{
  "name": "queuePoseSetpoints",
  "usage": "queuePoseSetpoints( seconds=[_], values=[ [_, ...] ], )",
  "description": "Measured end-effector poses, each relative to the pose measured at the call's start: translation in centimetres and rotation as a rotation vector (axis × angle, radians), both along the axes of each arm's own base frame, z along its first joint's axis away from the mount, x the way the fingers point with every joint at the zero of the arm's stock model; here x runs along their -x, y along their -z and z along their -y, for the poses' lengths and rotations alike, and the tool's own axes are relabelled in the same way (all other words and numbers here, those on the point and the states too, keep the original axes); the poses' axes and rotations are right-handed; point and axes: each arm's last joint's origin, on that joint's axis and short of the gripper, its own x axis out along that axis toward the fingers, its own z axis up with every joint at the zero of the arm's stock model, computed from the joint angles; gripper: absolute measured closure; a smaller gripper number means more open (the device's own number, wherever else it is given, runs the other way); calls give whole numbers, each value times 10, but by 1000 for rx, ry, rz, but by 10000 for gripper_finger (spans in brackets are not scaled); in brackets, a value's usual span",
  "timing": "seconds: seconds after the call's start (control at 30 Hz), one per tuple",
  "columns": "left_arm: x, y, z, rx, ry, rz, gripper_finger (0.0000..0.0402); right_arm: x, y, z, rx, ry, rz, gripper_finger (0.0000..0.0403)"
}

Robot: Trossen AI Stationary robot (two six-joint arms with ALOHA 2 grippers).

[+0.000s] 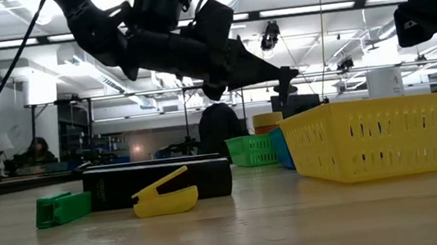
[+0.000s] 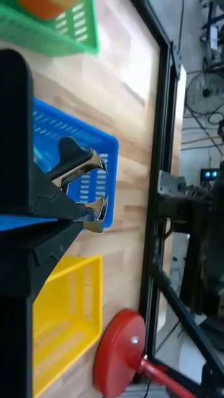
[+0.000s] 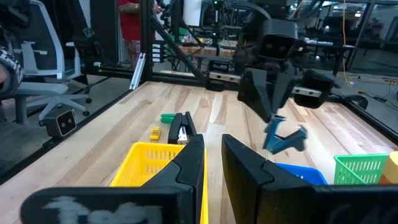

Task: Pick and place Stapler, Stapler remover, tape
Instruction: Put the black staple remover into the blue bin, then put the black stapler into the yellow bin

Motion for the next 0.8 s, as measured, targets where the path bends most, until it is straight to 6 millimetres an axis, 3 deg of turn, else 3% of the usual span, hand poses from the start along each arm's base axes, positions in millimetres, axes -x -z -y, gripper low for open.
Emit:
queuePoseSetpoints(
  seconds=[0.5,0.8],
  values=[
    [0,-1,0,32,9,-5,329,0,0,0,0,0,0,351],
    [18,-12,9,101,100,-185,319,0,0,0,0,0,-1,351]
  ],
)
